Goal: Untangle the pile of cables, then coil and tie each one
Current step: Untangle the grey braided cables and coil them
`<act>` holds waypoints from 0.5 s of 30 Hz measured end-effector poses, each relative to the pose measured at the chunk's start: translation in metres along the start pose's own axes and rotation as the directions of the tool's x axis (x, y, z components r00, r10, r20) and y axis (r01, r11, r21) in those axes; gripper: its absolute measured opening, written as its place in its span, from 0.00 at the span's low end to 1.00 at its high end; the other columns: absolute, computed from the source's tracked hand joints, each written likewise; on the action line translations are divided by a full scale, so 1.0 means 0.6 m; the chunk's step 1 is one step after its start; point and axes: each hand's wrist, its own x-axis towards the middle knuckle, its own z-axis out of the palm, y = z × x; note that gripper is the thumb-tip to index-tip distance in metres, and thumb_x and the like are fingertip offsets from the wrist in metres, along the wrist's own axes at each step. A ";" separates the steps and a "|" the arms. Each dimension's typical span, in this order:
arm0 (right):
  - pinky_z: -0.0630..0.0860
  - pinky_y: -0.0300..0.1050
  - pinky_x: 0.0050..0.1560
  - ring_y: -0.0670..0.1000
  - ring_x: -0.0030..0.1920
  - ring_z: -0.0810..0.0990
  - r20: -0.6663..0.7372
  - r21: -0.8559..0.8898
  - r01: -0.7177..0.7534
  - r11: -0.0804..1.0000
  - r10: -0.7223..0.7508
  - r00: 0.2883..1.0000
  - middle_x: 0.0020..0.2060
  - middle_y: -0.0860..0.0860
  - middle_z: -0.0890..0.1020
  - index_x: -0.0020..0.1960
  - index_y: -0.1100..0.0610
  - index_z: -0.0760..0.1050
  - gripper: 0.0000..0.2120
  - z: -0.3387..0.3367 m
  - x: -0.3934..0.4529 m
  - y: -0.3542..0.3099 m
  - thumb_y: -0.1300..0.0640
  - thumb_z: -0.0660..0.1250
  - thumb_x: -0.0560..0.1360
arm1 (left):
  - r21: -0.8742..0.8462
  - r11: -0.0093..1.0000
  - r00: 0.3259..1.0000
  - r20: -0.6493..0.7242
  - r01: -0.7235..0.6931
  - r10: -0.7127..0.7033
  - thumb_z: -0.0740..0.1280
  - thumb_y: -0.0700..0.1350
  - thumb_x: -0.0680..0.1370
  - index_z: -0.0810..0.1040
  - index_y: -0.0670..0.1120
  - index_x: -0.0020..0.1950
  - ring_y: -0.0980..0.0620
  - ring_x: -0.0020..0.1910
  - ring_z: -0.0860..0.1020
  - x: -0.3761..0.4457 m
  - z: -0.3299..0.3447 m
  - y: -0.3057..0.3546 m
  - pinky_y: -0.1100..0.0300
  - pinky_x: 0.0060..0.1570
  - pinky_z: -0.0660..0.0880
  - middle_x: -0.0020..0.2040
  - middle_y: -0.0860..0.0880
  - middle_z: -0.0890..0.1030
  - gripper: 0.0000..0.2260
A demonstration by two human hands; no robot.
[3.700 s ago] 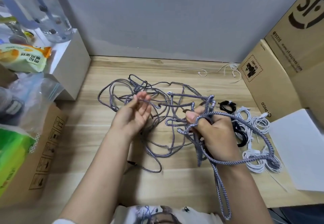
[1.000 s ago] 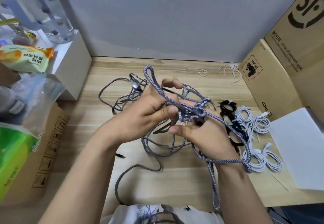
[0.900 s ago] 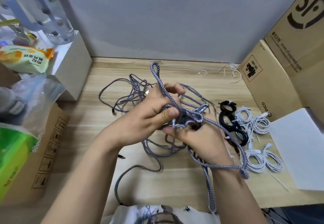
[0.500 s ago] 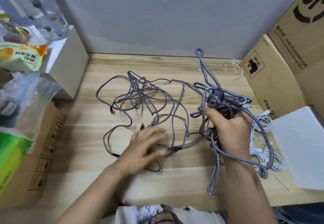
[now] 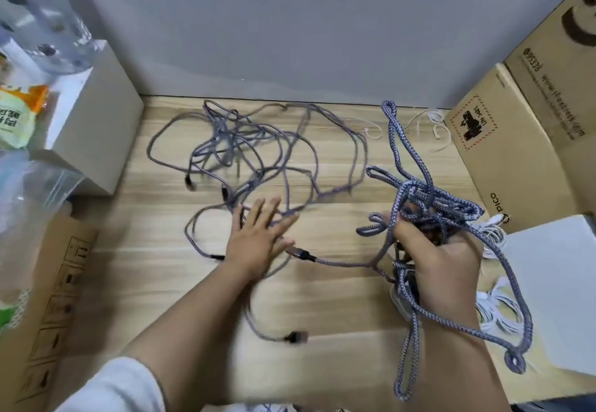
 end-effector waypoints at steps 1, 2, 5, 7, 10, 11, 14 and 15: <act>0.76 0.35 0.41 0.39 0.37 0.81 -0.016 -0.004 -0.014 1.000 0.014 1.000 0.33 0.38 0.83 0.34 0.38 0.81 0.14 -0.002 0.001 0.002 0.58 0.76 0.65 | -0.016 0.997 0.996 0.047 0.082 -0.081 0.49 0.63 0.79 0.49 0.66 0.74 0.48 0.77 0.45 0.015 -0.005 -0.011 0.45 0.70 0.39 0.78 0.52 0.44 0.23; 0.76 0.36 0.42 0.39 0.37 0.81 -0.032 -0.001 -0.034 0.999 0.034 0.999 0.33 0.38 0.83 0.34 0.38 0.81 0.12 -0.002 0.005 0.004 0.57 0.77 0.64 | -0.021 0.989 0.986 0.079 0.148 -0.146 0.49 0.63 0.79 0.47 0.66 0.74 0.48 0.76 0.41 0.032 -0.011 -0.022 0.45 0.71 0.37 0.78 0.52 0.40 0.23; 0.74 0.42 0.47 0.38 0.35 0.81 -0.055 0.008 -0.103 0.995 0.104 0.993 0.32 0.39 0.83 0.34 0.43 0.82 0.06 -0.004 0.011 0.009 0.52 0.77 0.60 | -0.060 0.971 0.968 0.109 0.233 -0.226 0.50 0.61 0.80 0.48 0.66 0.74 0.47 0.76 0.41 0.070 -0.029 -0.049 0.42 0.72 0.41 0.78 0.51 0.40 0.23; 0.74 0.41 0.46 0.37 0.36 0.81 -0.045 0.018 -0.119 0.993 0.120 0.992 0.32 0.38 0.83 0.33 0.50 0.82 0.04 -0.002 0.010 0.009 0.56 0.77 0.62 | -0.134 0.954 0.962 0.096 0.268 -0.257 0.54 0.59 0.80 0.57 0.64 0.73 0.46 0.76 0.43 0.080 -0.044 -0.052 0.43 0.72 0.43 0.78 0.50 0.42 0.21; 0.74 0.33 0.37 0.37 0.35 0.81 -0.007 0.030 -0.112 0.993 0.112 0.994 0.32 0.39 0.83 0.33 0.48 0.82 0.06 0.004 0.008 0.008 0.58 0.75 0.65 | -0.247 0.941 0.964 -0.067 0.232 -0.256 0.61 0.51 0.79 0.74 0.57 0.65 0.46 0.76 0.50 0.068 -0.062 -0.038 0.46 0.70 0.49 0.78 0.48 0.51 0.14; 0.74 0.31 0.34 0.38 0.35 0.81 -0.001 0.031 -0.109 0.994 0.109 0.994 0.32 0.39 0.83 0.33 0.48 0.82 0.07 0.004 0.007 0.008 0.58 0.75 0.66 | -0.304 0.935 0.960 -0.147 0.184 -0.237 0.64 0.48 0.78 0.77 0.55 0.61 0.46 0.75 0.55 0.057 -0.067 -0.031 0.46 0.69 0.52 0.77 0.47 0.57 0.13; 0.73 0.32 0.35 0.38 0.34 0.80 0.001 0.028 -0.092 0.995 0.092 0.996 0.31 0.39 0.83 0.35 0.50 0.80 0.06 0.000 0.006 0.010 0.59 0.75 0.66 | -0.576 0.816 0.964 -0.243 -0.052 -0.110 0.68 0.41 0.74 0.82 0.49 0.50 0.50 0.57 0.75 0.013 -0.090 -0.009 0.53 0.58 0.70 0.57 0.49 0.78 0.07; 0.73 0.32 0.36 0.37 0.34 0.80 0.006 0.030 -0.080 0.996 0.080 0.997 0.30 0.39 0.83 0.35 0.51 0.80 0.06 -0.001 0.004 0.010 0.59 0.75 0.66 | -0.691 0.717 0.988 -0.155 -0.092 -0.023 0.68 0.42 0.73 0.82 0.49 0.45 0.53 0.47 0.78 -0.005 -0.102 -0.005 0.56 0.51 0.73 0.48 0.50 0.81 0.05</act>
